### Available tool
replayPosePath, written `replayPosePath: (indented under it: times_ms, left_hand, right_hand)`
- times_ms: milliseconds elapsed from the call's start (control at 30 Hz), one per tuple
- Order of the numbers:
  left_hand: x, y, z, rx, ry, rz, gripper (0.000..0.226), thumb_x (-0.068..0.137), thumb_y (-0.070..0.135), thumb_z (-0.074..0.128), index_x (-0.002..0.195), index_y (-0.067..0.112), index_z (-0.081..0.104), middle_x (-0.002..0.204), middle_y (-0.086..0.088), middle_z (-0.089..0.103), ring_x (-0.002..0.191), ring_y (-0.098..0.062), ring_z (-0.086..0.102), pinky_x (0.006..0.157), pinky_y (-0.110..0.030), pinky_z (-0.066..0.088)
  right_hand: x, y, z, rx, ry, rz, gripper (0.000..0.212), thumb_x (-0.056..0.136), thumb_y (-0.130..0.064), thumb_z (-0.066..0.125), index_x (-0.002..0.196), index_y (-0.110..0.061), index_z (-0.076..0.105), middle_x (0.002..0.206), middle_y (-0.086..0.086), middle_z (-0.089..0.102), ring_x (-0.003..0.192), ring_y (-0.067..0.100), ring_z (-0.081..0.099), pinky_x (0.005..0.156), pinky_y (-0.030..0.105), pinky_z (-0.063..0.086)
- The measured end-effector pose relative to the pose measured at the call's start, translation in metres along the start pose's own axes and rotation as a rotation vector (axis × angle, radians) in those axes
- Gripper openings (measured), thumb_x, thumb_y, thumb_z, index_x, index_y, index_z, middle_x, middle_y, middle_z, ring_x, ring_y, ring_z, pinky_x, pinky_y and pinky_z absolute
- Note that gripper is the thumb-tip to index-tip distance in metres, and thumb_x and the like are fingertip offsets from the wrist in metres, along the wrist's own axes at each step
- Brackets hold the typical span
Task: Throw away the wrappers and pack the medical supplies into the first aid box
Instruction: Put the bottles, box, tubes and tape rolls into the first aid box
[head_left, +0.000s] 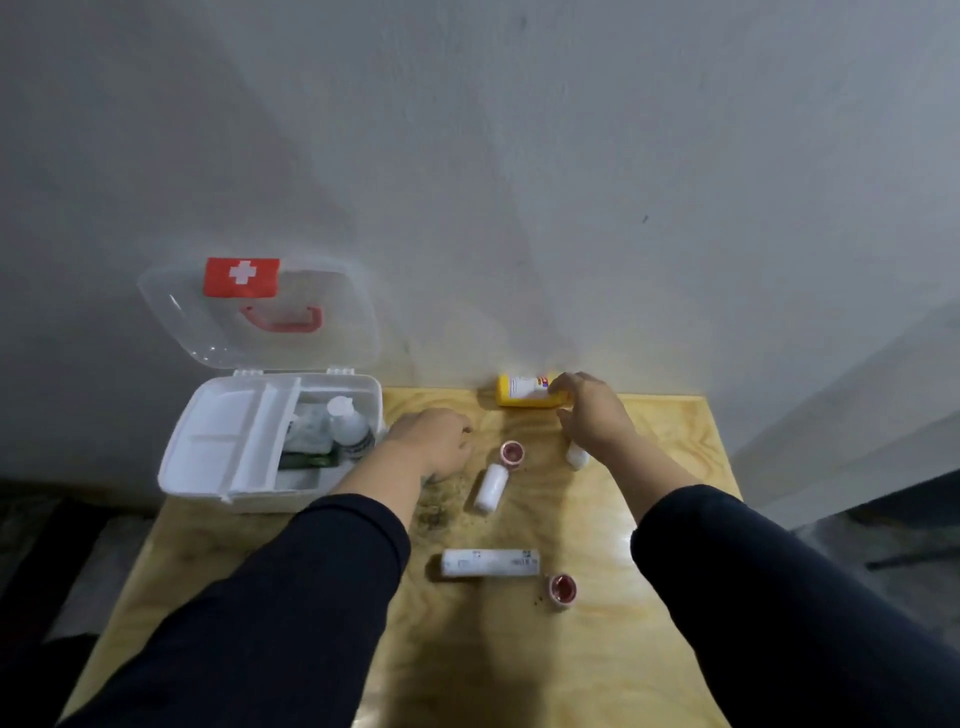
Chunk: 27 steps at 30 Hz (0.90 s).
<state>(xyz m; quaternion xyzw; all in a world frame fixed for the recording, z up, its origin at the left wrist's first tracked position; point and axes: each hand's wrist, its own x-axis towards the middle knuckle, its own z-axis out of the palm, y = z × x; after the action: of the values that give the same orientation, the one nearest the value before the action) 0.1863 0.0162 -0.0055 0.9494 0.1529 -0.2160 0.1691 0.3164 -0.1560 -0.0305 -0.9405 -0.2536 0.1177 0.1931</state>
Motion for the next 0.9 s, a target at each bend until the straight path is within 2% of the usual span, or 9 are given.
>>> replayPosePath:
  times_ms: [67, 133, 300, 400, 467, 567, 700, 800, 900]
  left_hand:
    - [0.003, 0.002, 0.005, -0.017, 0.008, -0.026, 0.042, 0.095, 0.040, 0.042, 0.133, 0.029, 0.057, 0.140, -0.001, 0.056, 0.124, -0.030, 0.054, 0.102, -0.038, 0.046]
    - [0.006, 0.004, 0.012, -0.024, 0.005, -0.049, 0.041, 0.095, 0.040, 0.042, 0.131, 0.030, 0.058, 0.139, -0.002, 0.057, 0.123, -0.031, 0.054, 0.101, -0.038, 0.046]
    - [0.005, 0.008, 0.016, -0.040, 0.008, -0.072, 0.042, 0.095, 0.037, 0.042, 0.134, 0.028, 0.055, 0.142, -0.003, 0.054, 0.125, -0.031, 0.053, 0.102, -0.039, 0.045]
    - [-0.002, 0.010, 0.009, -0.047, 0.025, -0.058, 0.044, 0.095, 0.035, 0.044, 0.138, 0.030, 0.052, 0.144, 0.000, 0.052, 0.128, -0.029, 0.051, 0.104, -0.037, 0.044]
    - [-0.006, 0.009, 0.002, -0.046, 0.042, -0.030, 0.044, 0.094, 0.034, 0.044, 0.137, 0.031, 0.053, 0.144, 0.000, 0.053, 0.129, -0.027, 0.050, 0.105, -0.037, 0.043]
    - [-0.015, 0.006, -0.012, -0.001, 0.077, 0.002, 0.043, 0.096, 0.032, 0.043, 0.138, 0.028, 0.053, 0.144, 0.000, 0.053, 0.129, -0.027, 0.050, 0.105, -0.038, 0.043]
    - [-0.036, 0.002, -0.032, 0.016, 0.147, 0.032, 0.042, 0.095, 0.031, 0.043, 0.134, 0.027, 0.056, 0.138, -0.002, 0.058, 0.123, -0.028, 0.055, 0.102, -0.039, 0.045]
    - [-0.060, -0.012, -0.048, 0.006, 0.213, 0.043, 0.042, 0.095, 0.030, 0.045, 0.135, 0.025, 0.055, 0.141, -0.003, 0.055, 0.126, -0.028, 0.052, 0.103, -0.037, 0.042]
    - [-0.085, -0.032, -0.058, 0.010, 0.286, 0.071, 0.046, 0.095, 0.025, 0.046, 0.141, 0.021, 0.048, 0.149, -0.002, 0.047, 0.134, -0.027, 0.045, 0.109, -0.037, 0.038]
  right_hand:
    - [0.004, 0.003, 0.008, -0.042, 0.021, -0.027, 0.042, 0.079, 0.009, 0.052, 0.115, -0.012, 0.059, 0.120, 0.009, 0.058, 0.115, 0.029, 0.051, 0.083, 0.030, 0.045]
    - [0.007, 0.005, 0.011, -0.108, 0.040, -0.047, 0.044, 0.078, 0.012, 0.048, 0.116, -0.010, 0.054, 0.118, 0.010, 0.058, 0.117, 0.029, 0.047, 0.078, 0.030, 0.043]
    - [0.013, 0.008, 0.009, -0.239, 0.031, -0.073, 0.047, 0.075, 0.009, 0.049, 0.116, -0.014, 0.047, 0.103, 0.016, 0.065, 0.106, 0.034, 0.052, 0.073, 0.034, 0.042]
    - [0.010, 0.005, 0.000, -0.078, 0.044, -0.050, 0.035, 0.083, 0.001, 0.050, 0.113, -0.017, 0.055, 0.106, 0.015, 0.062, 0.097, 0.036, 0.059, 0.072, 0.032, 0.045]
    - [0.007, -0.003, -0.010, 0.026, 0.095, -0.098, 0.026, 0.084, -0.002, 0.053, 0.104, -0.015, 0.063, 0.103, 0.011, 0.068, 0.093, 0.034, 0.062, 0.067, 0.029, 0.041]
    - [-0.001, -0.022, -0.027, 0.077, 0.144, -0.178, 0.021, 0.083, -0.003, 0.056, 0.096, -0.014, 0.069, 0.098, 0.008, 0.072, 0.091, 0.030, 0.064, 0.069, 0.027, 0.043]
    - [-0.017, -0.052, -0.048, 0.131, 0.256, -0.191, 0.021, 0.080, -0.008, 0.063, 0.099, -0.014, 0.069, 0.095, 0.007, 0.073, 0.089, 0.027, 0.067, 0.073, 0.030, 0.050]
    - [-0.035, -0.087, -0.063, 0.187, 0.345, -0.213, 0.023, 0.082, -0.011, 0.064, 0.105, -0.013, 0.068, 0.098, 0.008, 0.074, 0.089, 0.024, 0.068, 0.075, 0.024, 0.047]
    - [-0.055, -0.127, -0.069, 0.304, 0.429, -0.247, 0.023, 0.086, -0.017, 0.063, 0.108, -0.014, 0.069, 0.101, 0.009, 0.074, 0.090, 0.021, 0.070, 0.083, 0.033, 0.057]
